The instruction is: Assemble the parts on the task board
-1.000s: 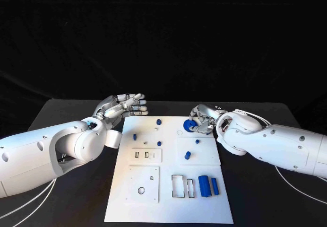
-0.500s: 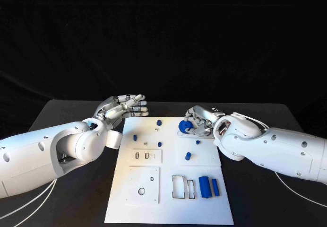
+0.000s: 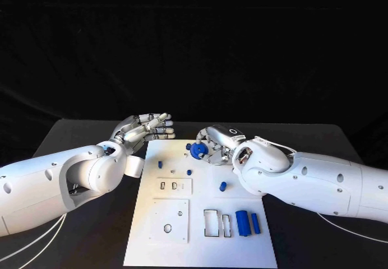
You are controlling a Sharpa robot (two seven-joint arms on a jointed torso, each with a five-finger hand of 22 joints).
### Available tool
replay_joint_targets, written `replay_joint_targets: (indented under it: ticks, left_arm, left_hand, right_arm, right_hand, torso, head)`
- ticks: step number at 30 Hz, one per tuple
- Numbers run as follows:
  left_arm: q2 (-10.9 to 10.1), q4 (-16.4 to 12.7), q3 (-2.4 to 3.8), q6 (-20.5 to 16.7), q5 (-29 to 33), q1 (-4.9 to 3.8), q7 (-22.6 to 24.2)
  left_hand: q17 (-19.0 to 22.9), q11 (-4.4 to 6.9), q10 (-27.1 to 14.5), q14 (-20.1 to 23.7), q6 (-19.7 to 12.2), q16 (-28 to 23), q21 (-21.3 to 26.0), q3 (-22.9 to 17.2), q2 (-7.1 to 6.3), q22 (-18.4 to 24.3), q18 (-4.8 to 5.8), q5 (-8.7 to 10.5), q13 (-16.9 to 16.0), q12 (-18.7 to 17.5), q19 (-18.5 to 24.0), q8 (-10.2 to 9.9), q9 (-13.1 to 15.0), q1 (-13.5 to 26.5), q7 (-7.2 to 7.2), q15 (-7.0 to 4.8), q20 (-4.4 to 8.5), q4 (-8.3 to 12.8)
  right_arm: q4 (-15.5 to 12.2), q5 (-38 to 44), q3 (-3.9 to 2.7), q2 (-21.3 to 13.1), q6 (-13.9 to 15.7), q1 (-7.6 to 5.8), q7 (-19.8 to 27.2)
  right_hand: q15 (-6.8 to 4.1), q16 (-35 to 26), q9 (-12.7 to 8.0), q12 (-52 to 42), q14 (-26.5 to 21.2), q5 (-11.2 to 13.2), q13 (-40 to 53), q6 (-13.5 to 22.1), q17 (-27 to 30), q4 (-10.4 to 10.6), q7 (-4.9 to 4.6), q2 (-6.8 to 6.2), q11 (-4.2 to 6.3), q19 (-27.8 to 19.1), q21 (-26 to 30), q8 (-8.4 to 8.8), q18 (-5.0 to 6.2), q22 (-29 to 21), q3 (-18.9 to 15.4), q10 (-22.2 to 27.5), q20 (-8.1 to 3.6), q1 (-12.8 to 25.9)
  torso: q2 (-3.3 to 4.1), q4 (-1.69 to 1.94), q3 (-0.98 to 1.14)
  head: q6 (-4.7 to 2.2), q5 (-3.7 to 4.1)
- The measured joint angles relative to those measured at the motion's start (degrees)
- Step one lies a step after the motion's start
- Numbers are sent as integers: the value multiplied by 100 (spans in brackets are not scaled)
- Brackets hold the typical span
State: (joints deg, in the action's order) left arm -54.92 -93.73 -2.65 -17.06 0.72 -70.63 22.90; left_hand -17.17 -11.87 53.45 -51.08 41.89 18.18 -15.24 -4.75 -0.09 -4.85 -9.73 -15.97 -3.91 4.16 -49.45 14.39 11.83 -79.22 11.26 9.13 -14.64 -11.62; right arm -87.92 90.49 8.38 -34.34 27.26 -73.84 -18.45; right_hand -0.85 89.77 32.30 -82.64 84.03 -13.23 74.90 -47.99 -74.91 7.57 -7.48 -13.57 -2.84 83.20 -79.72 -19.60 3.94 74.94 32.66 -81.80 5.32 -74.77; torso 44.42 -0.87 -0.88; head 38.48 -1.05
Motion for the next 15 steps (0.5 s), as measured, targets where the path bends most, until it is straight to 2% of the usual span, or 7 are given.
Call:
replay_joint_targets:
  ticks: [7, 15]
  left_arm:
    - [8, 11, 2, -1, 0, -1, 1]
    - [22, 12, 2, -1, -1, -3, 7]
  left_hand:
    - [1, 0, 0, 0, 0, 0, 0, 0, 0, 0, 0, 0, 0, 0, 0, 0, 0, 0, 0, 0, 0, 0]
    - [1, 0, 0, 0, 0, 0, 0, 0, 0, 0, 0, 0, 0, 0, 0, 0, 0, 0, 0, 0, 0, 0]
  right_arm:
    - [193, 159, 8, 304, 80, 37, -54]
    - [419, 265, 19, 569, 117, 118, -73]
  right_hand:
    - [0, 0, -16, 0, 0, 0, 0, 4, 0, -6, -2, 14, 9, 0, 0, 20, 0, -1, 9, -9, 0, 14]
    - [0, 0, -12, 0, 0, 1, 1, -1, 0, -6, 3, 14, 9, 0, 0, 45, 0, -1, 9, -9, 0, 14]
  torso:
    - [10, -2, -3]
    - [29, 17, -15]
  head:
    - [-4, -48]
    - [-6, -38]
